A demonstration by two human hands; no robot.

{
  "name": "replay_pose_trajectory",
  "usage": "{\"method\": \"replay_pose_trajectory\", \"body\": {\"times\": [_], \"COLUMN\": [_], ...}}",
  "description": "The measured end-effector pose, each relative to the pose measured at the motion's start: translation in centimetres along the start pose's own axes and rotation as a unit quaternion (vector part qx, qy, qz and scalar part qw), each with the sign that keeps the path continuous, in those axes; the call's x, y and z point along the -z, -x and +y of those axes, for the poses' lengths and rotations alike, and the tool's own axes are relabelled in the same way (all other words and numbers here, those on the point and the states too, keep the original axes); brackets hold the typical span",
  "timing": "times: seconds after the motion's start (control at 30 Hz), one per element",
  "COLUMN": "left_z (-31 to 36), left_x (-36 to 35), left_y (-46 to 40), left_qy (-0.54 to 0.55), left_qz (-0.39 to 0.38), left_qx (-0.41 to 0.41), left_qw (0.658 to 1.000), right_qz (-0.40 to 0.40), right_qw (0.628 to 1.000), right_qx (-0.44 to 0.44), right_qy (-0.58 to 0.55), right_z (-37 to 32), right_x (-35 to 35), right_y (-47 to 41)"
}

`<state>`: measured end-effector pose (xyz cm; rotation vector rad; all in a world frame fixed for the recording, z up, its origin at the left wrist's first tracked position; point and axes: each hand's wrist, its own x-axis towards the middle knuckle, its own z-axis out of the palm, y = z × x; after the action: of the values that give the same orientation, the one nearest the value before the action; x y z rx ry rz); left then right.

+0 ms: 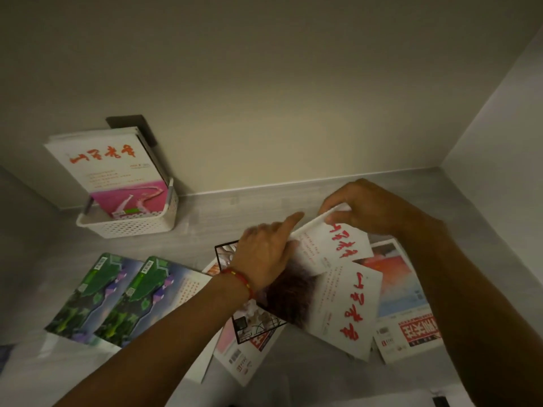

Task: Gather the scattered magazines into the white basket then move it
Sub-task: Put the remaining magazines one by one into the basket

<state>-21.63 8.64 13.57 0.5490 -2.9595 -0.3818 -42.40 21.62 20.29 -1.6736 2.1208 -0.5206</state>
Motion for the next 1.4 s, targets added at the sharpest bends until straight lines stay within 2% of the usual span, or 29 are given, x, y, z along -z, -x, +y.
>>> {"method": "replay_pose_trajectory", "body": {"times": [0.07,0.17,0.23,0.3,0.37,0.43,0.47,0.5,0.57,0.6,0.63,0.73,0.83,0.9,0.97,1.03,1.13,1.27,1.4], "left_z": [-1.0,-4.0,-6.7,-9.6,-12.4,-15.3,-16.7,-18.2,-21.4,-23.0,-24.7,-29.8,-34.5,-37.3,-39.9,-41.7,-44.5,-46.7,-48.0], "left_x": [0.4,1.0,1.6,2.5,3.4,4.2,4.7,5.2,5.9,6.3,6.8,8.4,10.3,12.0,13.8,15.3,16.0,14.7,12.6], "left_y": [0.9,2.6,3.8,5.0,6.4,7.8,8.4,9.1,10.4,10.9,11.4,12.3,12.4,11.6,10.4,9.1,7.8,6.3,5.7], "left_qy": [0.109,0.204,0.304,0.419,0.487,0.505,0.511,0.517,0.529,0.532,0.534,0.541,0.528,0.466,0.404,0.347,0.318,0.328,0.373], "left_qz": [0.014,0.094,0.124,0.142,0.156,0.160,0.156,0.150,0.138,0.136,0.137,0.147,0.185,0.233,0.276,0.299,0.288,0.243,0.222], "left_qx": [0.047,0.136,0.205,0.259,0.293,0.303,0.304,0.306,0.308,0.305,0.300,0.259,0.233,0.229,0.223,0.222,0.237,0.286,0.329], "left_qw": [0.993,0.965,0.922,0.858,0.808,0.792,0.789,0.785,0.779,0.778,0.778,0.787,0.796,0.822,0.843,0.861,0.872,0.867,0.838], "right_qz": [0.042,0.160,0.248,0.282,0.183,0.049,0.008,-0.009,-0.005,0.008,0.032,0.112,0.175,0.236,0.287,0.318,0.329,0.309,0.288], "right_qw": [0.999,0.979,0.940,0.894,0.855,0.787,0.753,0.731,0.715,0.726,0.754,0.858,0.911,0.938,0.945,0.941,0.940,0.939,0.933], "right_qx": [0.016,0.005,-0.061,-0.193,-0.298,-0.317,-0.312,-0.306,-0.295,-0.283,-0.264,-0.168,-0.093,-0.067,-0.046,-0.042,-0.060,-0.121,-0.172], "right_qy": [-0.021,-0.129,-0.227,-0.289,-0.383,-0.528,-0.579,-0.610,-0.634,-0.626,-0.601,-0.472,-0.361,-0.246,-0.153,-0.111,-0.068,-0.090,-0.131], "right_z": [-1.3,-1.6,-1.6,-2.0,-3.0,-5.3,-6.8,-8.2,-11.3,-12.8,-14.0,-17.0,-20.2,-22.3,-24.1,-25.2,-26.1,-25.7,-24.6], "right_x": [-0.3,-1.6,-3.5,-6.9,-11.4,-16.1,-18.0,-19.5,-21.8,-22.6,-23.1,-23.0,-21.1,-19.3,-17.6,-16.3,-15.8,-17.6,-19.5], "right_y": [-1.8,-4.0,-5.2,-6.6,-8.1,-9.4,-10.2,-11.0,-12.9,-14.0,-15.1,-18.6,-22.3,-25.0,-27.7,-29.9,-32.9,-35.8,-37.2]}}
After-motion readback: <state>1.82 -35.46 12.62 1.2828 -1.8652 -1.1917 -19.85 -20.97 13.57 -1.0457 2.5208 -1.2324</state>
